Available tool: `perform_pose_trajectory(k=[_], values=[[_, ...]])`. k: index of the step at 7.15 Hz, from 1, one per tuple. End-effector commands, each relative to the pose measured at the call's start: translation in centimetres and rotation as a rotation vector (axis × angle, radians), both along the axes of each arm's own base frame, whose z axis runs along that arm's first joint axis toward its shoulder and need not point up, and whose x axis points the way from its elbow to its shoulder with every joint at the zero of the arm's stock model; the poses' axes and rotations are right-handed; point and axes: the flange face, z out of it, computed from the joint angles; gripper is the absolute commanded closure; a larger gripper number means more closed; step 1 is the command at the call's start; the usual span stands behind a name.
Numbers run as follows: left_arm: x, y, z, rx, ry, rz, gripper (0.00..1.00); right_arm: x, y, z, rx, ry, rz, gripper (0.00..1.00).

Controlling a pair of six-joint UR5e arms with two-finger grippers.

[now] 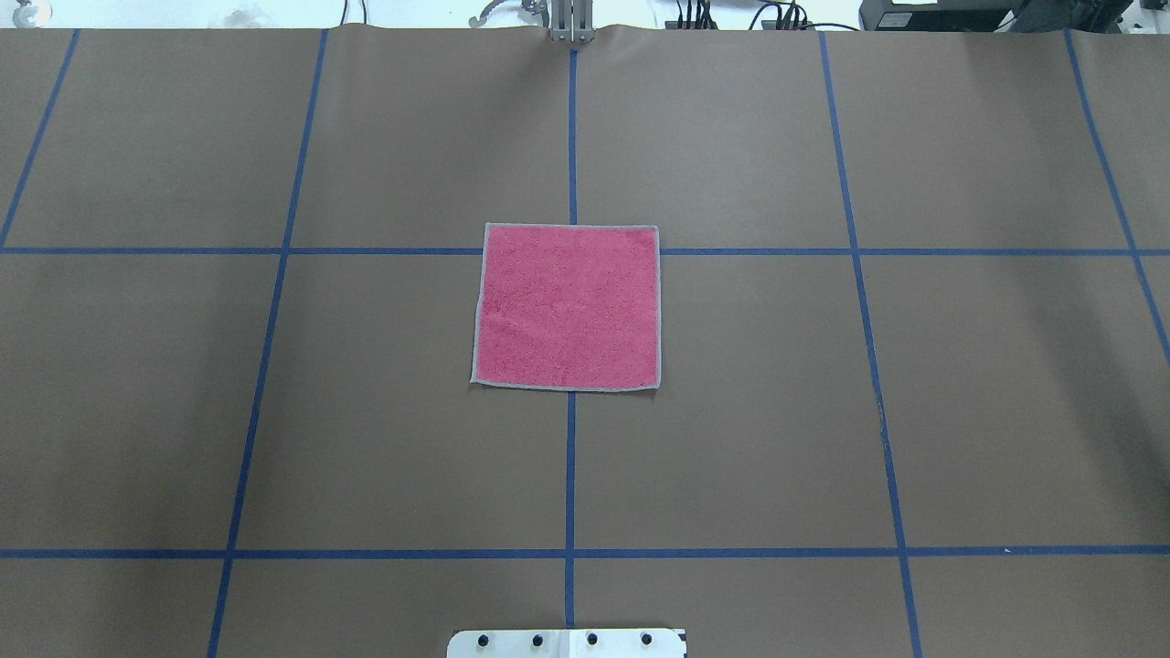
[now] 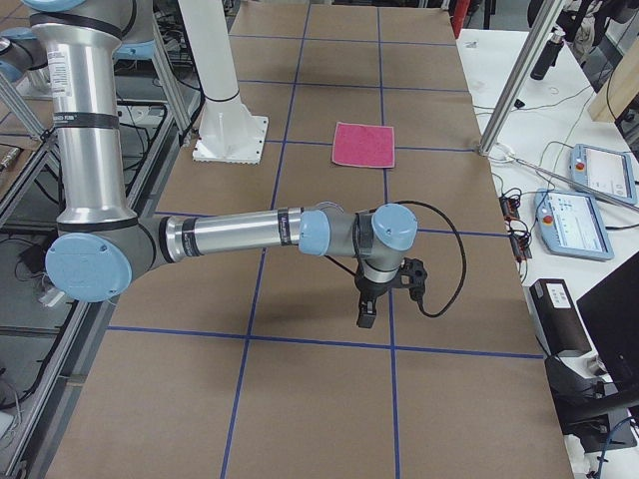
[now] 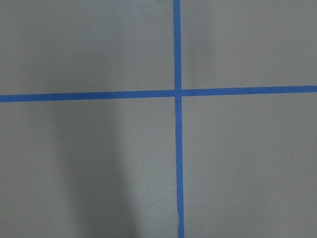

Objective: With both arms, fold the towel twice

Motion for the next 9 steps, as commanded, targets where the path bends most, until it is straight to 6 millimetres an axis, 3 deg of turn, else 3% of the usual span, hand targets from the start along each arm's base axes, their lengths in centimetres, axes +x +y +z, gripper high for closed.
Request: perform_pose_trajectory(k=[1, 4, 7, 8, 9], values=[[0.0, -0.2, -1.6, 0.038, 0.0, 0.004, 0.0, 0.1, 0.9, 0.9, -0.006, 0.0, -0.001, 0.0], [0.0, 0.7, -1.1, 0.029, 0.0, 0.004, 0.0, -0.1, 0.8, 0.8, -0.007, -0.001, 0.002, 0.0], [0.3, 0.0, -1.9, 0.045, 0.004, 0.006, 0.0, -0.5, 0.7, 0.4, 0.008, -0.009, -0.005, 0.0], [0.3, 0.0, -1.9, 0.042, 0.003, 0.004, 0.0, -1.3, 0.6, -0.6, 0.026, -0.03, -0.018, 0.0], [0.3, -0.1, -2.0, 0.046, 0.004, 0.005, 0.0, -3.4, 0.5, -1.2, 0.033, -0.044, -0.056, 0.0]])
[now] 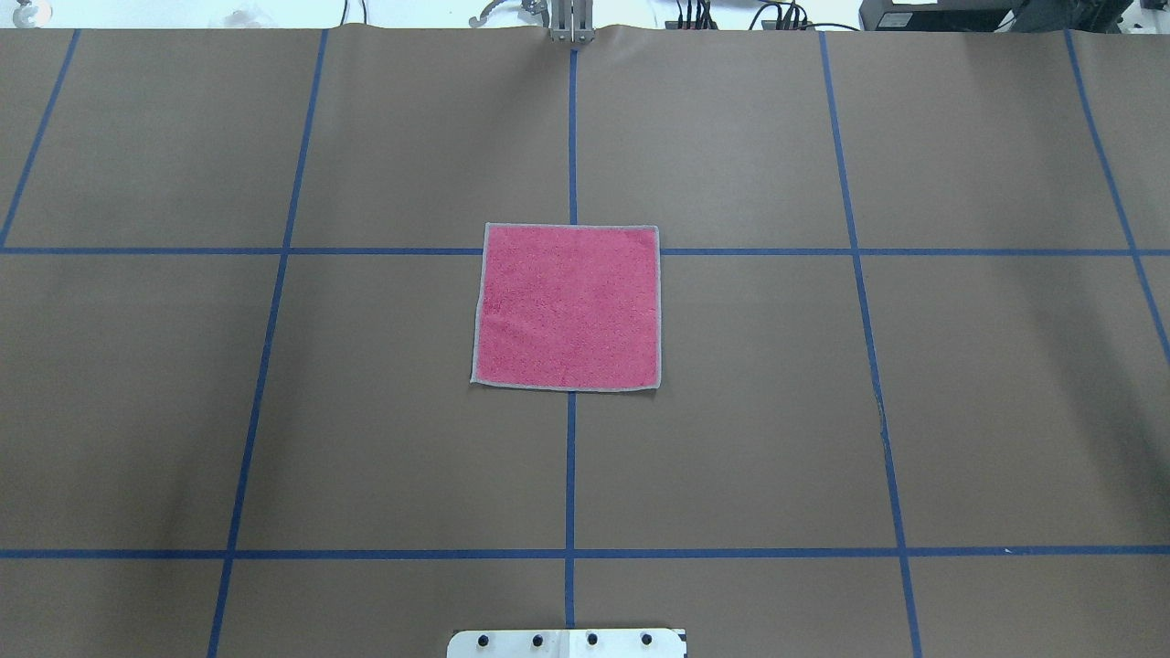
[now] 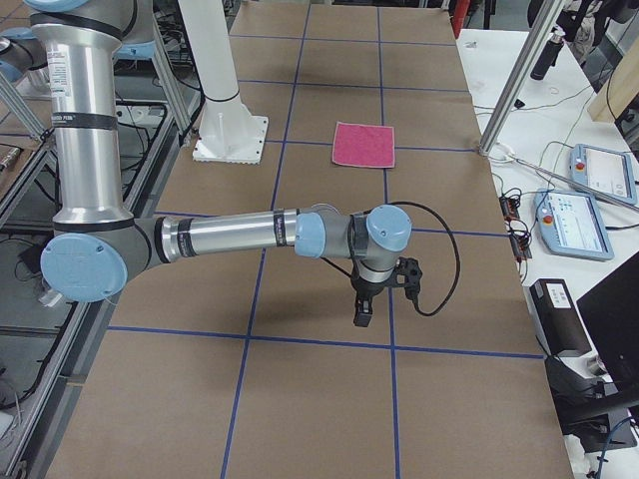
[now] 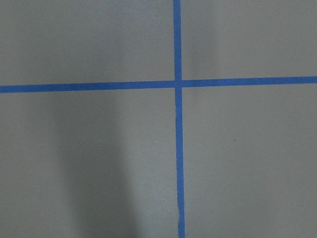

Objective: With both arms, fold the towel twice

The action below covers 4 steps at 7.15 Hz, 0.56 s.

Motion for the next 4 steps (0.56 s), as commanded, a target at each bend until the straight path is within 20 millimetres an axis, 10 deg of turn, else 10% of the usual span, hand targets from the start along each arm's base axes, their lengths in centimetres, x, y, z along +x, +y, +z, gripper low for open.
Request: perform_pose_trajectory(k=[1, 4], values=[[0.0, -0.2, -0.3, 0.014, 0.001, 0.0, 0.0, -3.0, 0.1, -2.1, -0.011, -0.1, -0.022, 0.0], [1.0, -0.4, -1.8, -0.016, 0.137, -0.05, 0.0, -10.7, 0.7, -9.0, -0.065, -0.156, 0.061, 0.0]])
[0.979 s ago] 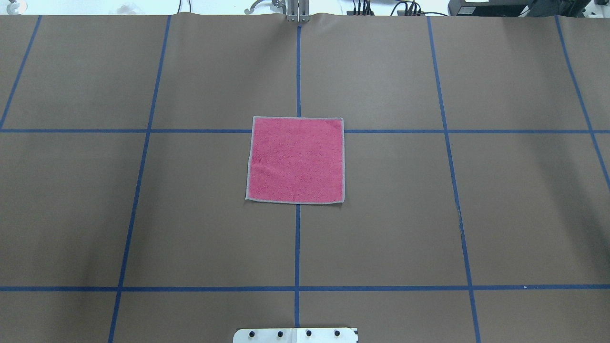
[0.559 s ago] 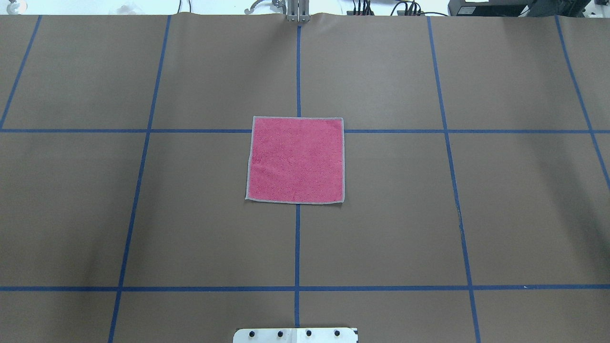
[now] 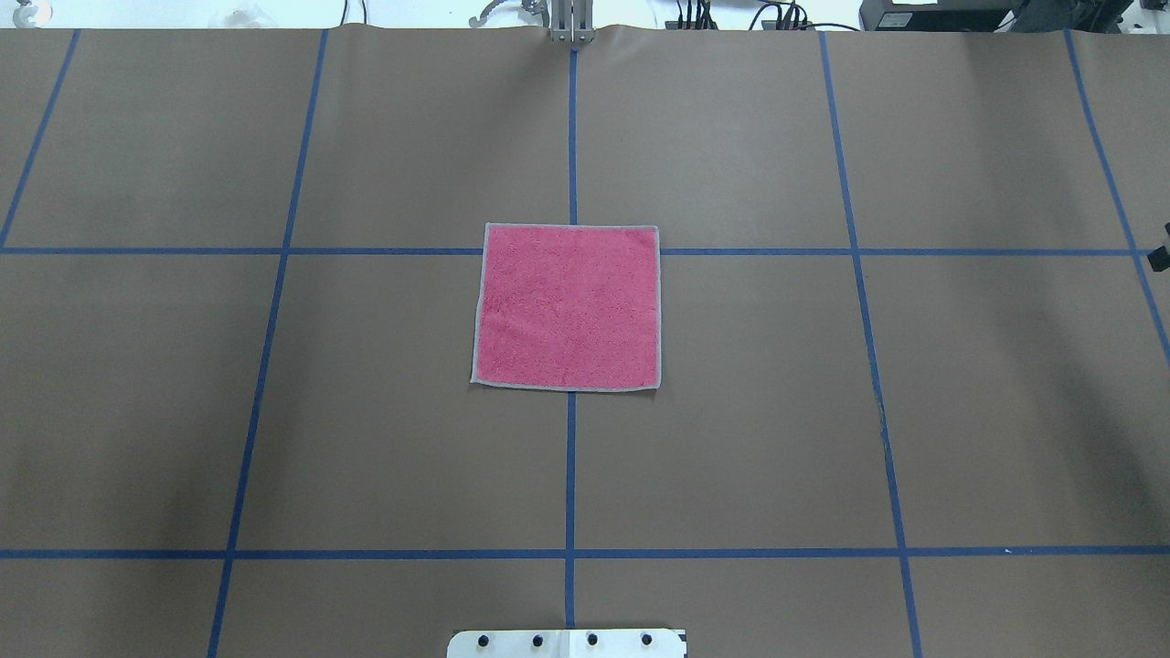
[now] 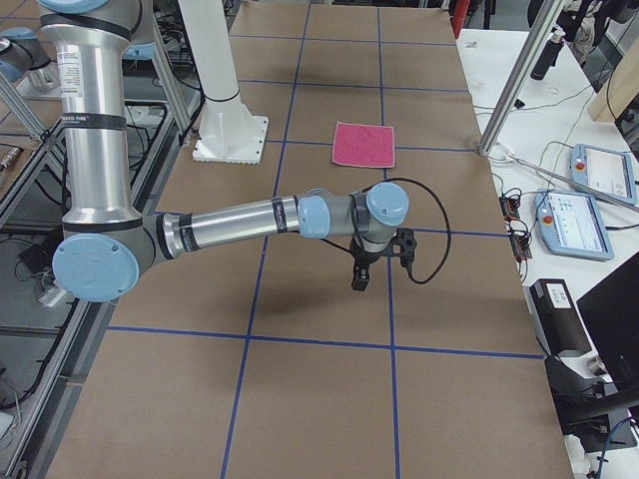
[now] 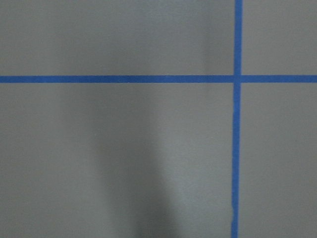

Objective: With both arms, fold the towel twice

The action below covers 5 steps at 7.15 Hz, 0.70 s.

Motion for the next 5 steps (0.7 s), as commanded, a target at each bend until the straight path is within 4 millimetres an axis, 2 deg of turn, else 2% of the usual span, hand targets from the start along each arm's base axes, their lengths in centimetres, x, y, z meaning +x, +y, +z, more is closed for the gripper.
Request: perform_pose_trajectory(k=[1, 2, 3, 4, 5], values=[[0.5, -0.4, -1.7, -0.021, 0.067, -0.076, 0.0, -7.5, 0.9, -5.2, -0.064, -0.058, 0.106, 0.0], [1.3, -1.2, -3.1, -0.037, 0.08, -0.147, 0.0, -12.4, 1.6, -7.5, -0.111, -0.081, 0.182, 0.0], [4.7, -2.2, -5.1, -0.055, 0.103, -0.178, 0.0, -17.2, 2.2, -10.2, -0.154, -0.105, 0.241, 0.0], [7.2, -3.0, -7.3, -0.065, 0.137, -0.211, 0.0, -21.7, 2.2, -14.1, -0.219, -0.126, 0.301, 0.0], [10.6, -3.6, -9.4, -0.081, 0.165, -0.216, 0.0, -26.2, 3.2, -17.1, -0.261, -0.134, 0.335, 0.0]])
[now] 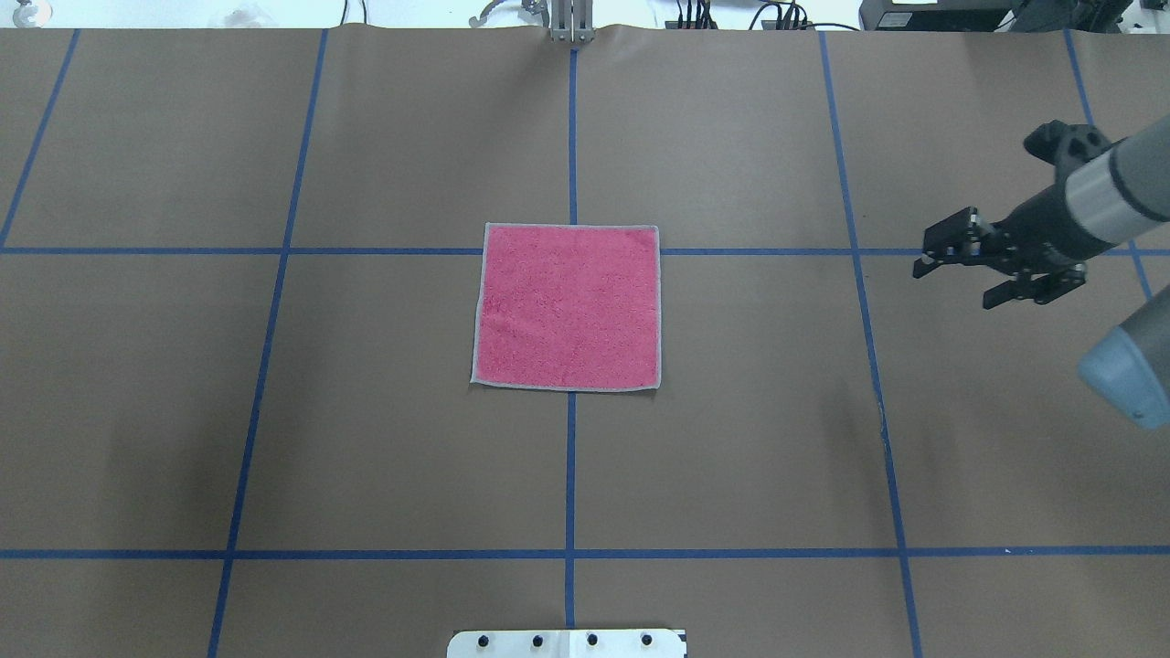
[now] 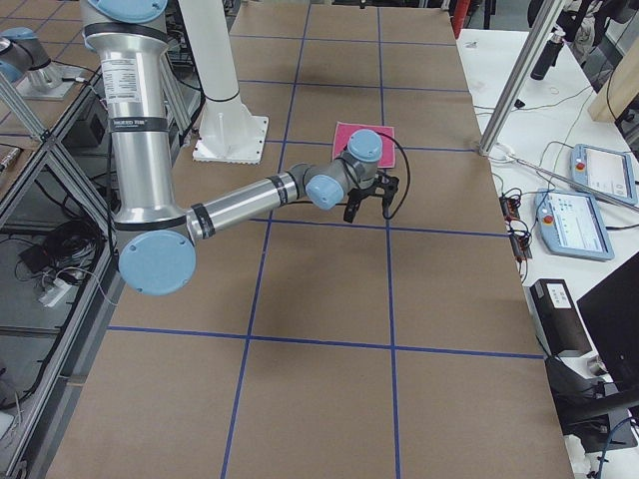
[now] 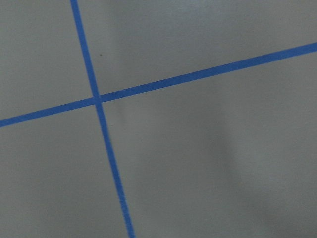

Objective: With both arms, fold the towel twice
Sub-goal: 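Move the right gripper to the pink towel's nearest corner while the left arm approaches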

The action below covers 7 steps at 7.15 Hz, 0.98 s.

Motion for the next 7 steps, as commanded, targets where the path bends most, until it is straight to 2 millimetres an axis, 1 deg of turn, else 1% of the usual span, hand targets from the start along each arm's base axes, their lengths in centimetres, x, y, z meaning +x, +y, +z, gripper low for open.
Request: perform_pose_trajectory(k=[1, 2, 3, 4, 5, 6, 7], values=[[6.3, -2.1, -5.6, -0.038, 0.072, -0.041, 0.0, -10.1, 2.6, -6.7, -0.066, -0.033, 0.084, 0.0], [9.0, -3.1, -8.2, -0.072, 0.094, -0.042, 0.0, -14.3, 4.3, -9.2, -0.073, -0.04, 0.105, 0.0], [12.2, -3.4, -10.7, -0.093, 0.106, -0.035, 0.0, -18.6, 6.6, -11.0, -0.089, -0.041, 0.13, 0.01], [14.8, -4.0, -13.1, -0.107, 0.108, -0.05, 0.0, -21.8, 6.9, -12.8, -0.151, -0.053, 0.191, 0.02], [17.3, -3.9, -13.9, -0.104, 0.089, -0.056, 0.0, -23.9, 7.4, -13.5, -0.217, -0.056, 0.22, 0.06], [19.1, -3.8, -14.6, -0.103, 0.078, -0.06, 0.0, -24.8, 8.0, -13.3, -0.207, -0.046, 0.254, 0.08], [20.2, -3.8, -15.3, -0.111, 0.079, -0.064, 0.0, -25.2, 7.9, -12.8, -0.244, -0.038, 0.288, 0.12]])
